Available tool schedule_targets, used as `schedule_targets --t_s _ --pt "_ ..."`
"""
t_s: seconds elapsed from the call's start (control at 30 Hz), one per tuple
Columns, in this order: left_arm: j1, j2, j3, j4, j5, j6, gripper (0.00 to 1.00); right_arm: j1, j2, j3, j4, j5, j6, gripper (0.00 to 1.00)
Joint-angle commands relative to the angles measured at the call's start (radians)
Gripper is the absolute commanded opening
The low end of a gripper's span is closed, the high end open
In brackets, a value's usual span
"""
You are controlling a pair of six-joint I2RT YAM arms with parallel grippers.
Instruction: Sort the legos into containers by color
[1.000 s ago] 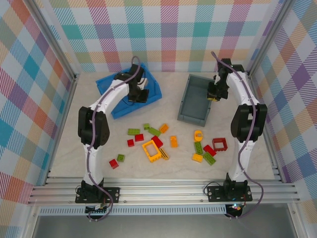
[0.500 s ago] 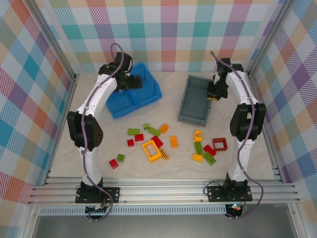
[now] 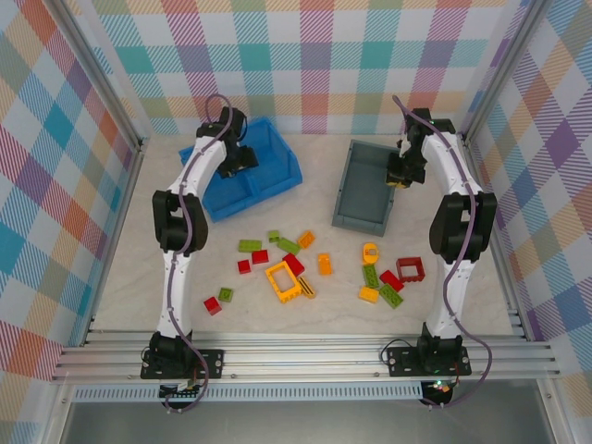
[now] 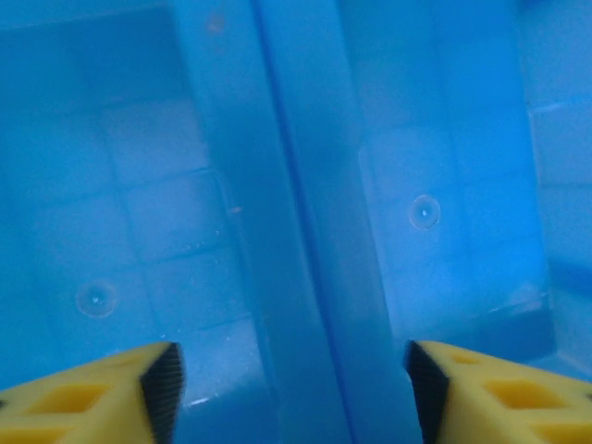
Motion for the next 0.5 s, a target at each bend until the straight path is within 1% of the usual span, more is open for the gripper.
schedule_targets --t_s 0.0,0.03,0.07,0.13,0.2,0.23,0.33,0.47 --pt "0.008 0.008 0.048 -0.013 0.044 0.038 0.47 0.005 0.001 0.000 0.005 -0.009 -0.025 0.00" --pt "0.009 0.006 0.048 -0.015 0.050 0.055 0.38 0.005 0.002 0.001 0.006 -0.006 -0.025 0.00" --pt "0.007 0.004 0.047 -0.019 0.053 0.071 0.33 0.005 0.002 0.003 0.006 -0.002 -0.023 0.00" --pt "0.005 -0.003 0.046 -0.034 0.079 0.113 0.16 0.005 0.006 0.009 0.003 0.008 -0.021 0.00" --pt "0.002 -0.020 0.034 -0.052 0.095 0.143 0.04 0.005 0.009 0.015 0.001 0.017 -0.023 0.00" --pt "-0.003 -0.034 0.018 -0.056 0.111 0.159 0.00 0.004 0.008 0.016 0.000 0.021 -0.024 0.00" --pt "-0.035 -0.090 -0.064 -0.033 0.181 0.209 0.00 0.004 0.016 0.027 -0.003 0.032 -0.031 0.00" --pt "-0.100 -0.157 -0.164 -0.004 0.217 0.220 0.00 0.005 0.062 0.087 -0.035 0.014 -0.051 0.00"
